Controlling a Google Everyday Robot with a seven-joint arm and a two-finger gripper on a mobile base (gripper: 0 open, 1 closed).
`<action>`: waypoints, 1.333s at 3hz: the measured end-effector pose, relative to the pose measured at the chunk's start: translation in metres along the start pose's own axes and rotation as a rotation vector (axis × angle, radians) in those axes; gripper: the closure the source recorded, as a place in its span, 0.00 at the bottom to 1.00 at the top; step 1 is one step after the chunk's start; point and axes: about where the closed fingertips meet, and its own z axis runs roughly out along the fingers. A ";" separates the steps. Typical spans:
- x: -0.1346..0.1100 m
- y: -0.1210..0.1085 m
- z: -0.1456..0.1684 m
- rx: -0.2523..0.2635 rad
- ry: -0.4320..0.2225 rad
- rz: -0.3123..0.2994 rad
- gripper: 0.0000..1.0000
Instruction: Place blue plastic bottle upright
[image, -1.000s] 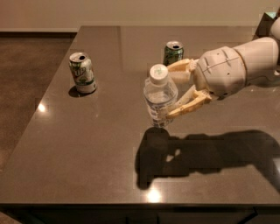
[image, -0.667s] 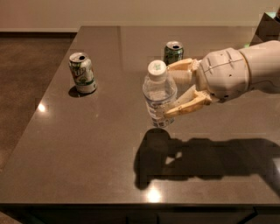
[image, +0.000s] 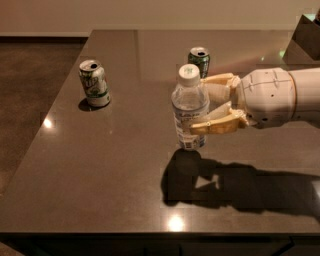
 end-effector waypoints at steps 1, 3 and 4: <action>-0.004 0.004 -0.005 -0.068 -0.003 0.050 1.00; -0.016 0.015 -0.013 -0.167 0.016 0.108 1.00; -0.025 0.023 -0.014 -0.189 0.025 0.127 1.00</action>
Offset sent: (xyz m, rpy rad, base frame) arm 0.0169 -0.0269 -0.0116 0.1097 0.1331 -0.2310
